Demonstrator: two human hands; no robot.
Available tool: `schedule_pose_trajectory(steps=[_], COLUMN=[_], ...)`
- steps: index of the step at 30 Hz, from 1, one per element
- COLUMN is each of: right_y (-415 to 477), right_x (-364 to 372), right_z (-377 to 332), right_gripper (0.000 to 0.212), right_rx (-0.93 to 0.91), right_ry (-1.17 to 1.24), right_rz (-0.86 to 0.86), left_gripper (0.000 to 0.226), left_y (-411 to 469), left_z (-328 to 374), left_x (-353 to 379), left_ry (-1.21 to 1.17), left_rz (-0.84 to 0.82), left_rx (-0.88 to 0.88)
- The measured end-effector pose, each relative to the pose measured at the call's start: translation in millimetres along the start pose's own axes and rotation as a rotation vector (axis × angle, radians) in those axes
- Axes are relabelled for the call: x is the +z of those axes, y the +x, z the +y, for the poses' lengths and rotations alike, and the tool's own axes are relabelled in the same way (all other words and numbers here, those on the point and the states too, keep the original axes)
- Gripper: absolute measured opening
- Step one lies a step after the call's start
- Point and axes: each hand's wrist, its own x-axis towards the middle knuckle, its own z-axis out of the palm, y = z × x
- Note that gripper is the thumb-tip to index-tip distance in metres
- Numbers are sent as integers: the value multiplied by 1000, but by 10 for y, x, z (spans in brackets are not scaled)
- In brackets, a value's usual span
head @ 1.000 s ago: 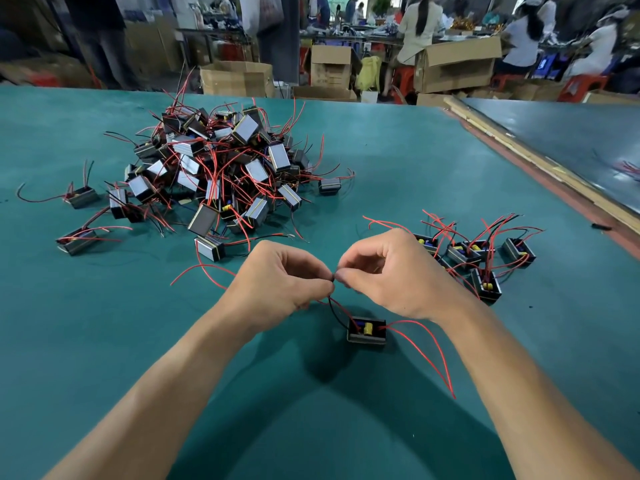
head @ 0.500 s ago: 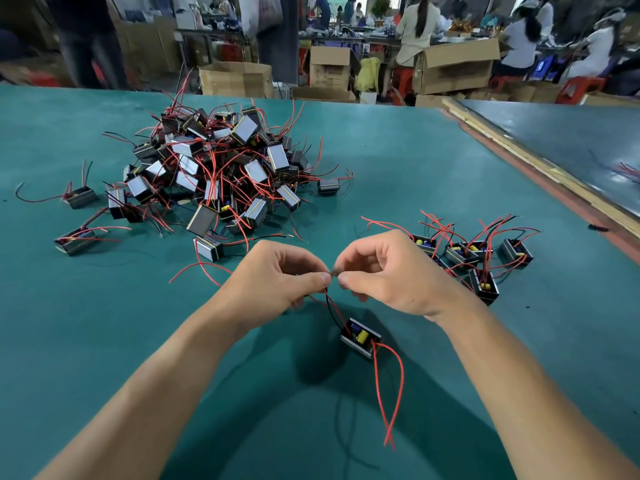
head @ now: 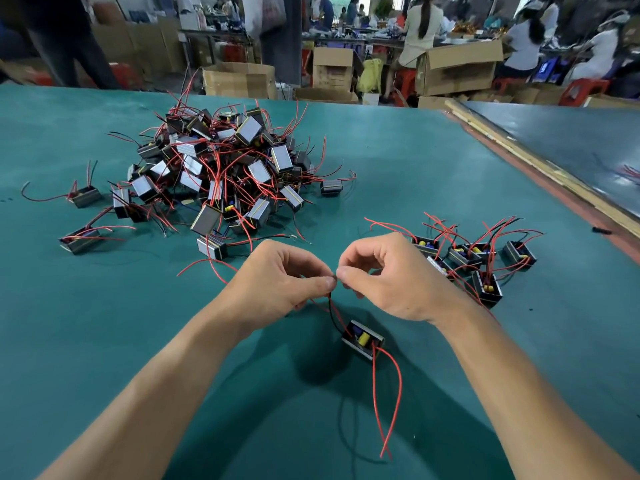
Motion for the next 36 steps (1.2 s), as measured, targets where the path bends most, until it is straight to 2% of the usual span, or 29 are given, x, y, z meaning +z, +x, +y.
schedule_pose_trajectory(steps=[4,8,12,18,22,25,36], right_y=[16,-10,1,47,34,26,53], right_x=[32,-11,10,60,66,38,44], right_z=[17,16,20,51,51,61,135], right_gripper=[24,16,18,20,17,20,11], right_rx=[39,-6,-26,152,18,-68,-41], right_ry=[-4,45,-6,16,56,-21,-137], right_rz=[18,-15,25,8,60,74,110], left_gripper=[13,15,13,13,14,12,14], left_y=[9,15,11,-5,13,19,23], left_z=[-3,-7,-10,-11,-11,-3,-5], left_x=[25,17,10,31,27,17,15], left_ry=[14,-9,24,87,39,-12,-21], left_rz=[18,23,26,30,27,25,37], left_rx=[11,13,19,39,7,-20,-11])
